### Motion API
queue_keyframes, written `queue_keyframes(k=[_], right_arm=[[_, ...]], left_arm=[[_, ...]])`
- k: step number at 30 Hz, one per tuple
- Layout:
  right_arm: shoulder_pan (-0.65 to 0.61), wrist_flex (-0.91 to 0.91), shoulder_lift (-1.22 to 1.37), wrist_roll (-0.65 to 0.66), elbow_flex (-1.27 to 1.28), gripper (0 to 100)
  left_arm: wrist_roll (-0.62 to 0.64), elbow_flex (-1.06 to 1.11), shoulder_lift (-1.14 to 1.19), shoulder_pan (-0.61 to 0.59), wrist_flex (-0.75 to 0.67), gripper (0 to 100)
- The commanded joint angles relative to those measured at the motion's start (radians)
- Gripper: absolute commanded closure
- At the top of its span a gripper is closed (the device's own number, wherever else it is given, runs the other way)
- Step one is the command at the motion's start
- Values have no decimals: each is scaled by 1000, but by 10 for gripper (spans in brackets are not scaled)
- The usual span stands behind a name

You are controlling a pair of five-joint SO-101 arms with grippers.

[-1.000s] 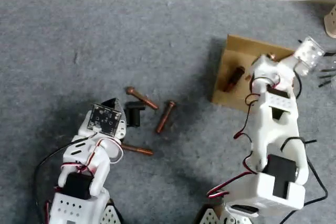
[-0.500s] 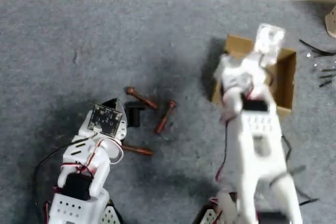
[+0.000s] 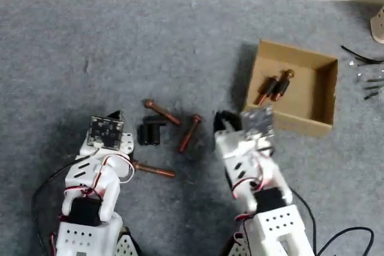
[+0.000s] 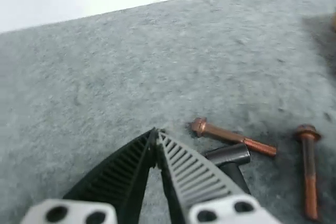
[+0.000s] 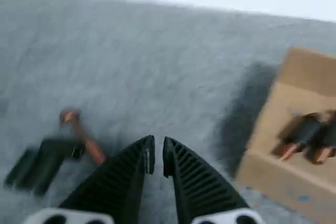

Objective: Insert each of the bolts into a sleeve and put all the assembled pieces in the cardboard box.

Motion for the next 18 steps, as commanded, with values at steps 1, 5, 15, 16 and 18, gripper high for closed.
queue_keyframes(k=[1, 5, 15, 16, 18], right_arm=[[-79, -81, -21, 23, 58, 989], [-145, -107, -19, 23, 81, 989], [-154, -76, 311, -41, -143, 985], [-154, -76, 380, -49, -191, 985], [-156, -77, 533, -112, -297, 985]], left_arm=[[38, -31, -1, -70, -21, 993], [40, -25, -1, -102, -41, 993], [40, -21, -1, -85, -41, 993], [38, -21, -1, -85, -43, 993], [38, -21, -1, -85, -43, 993]])
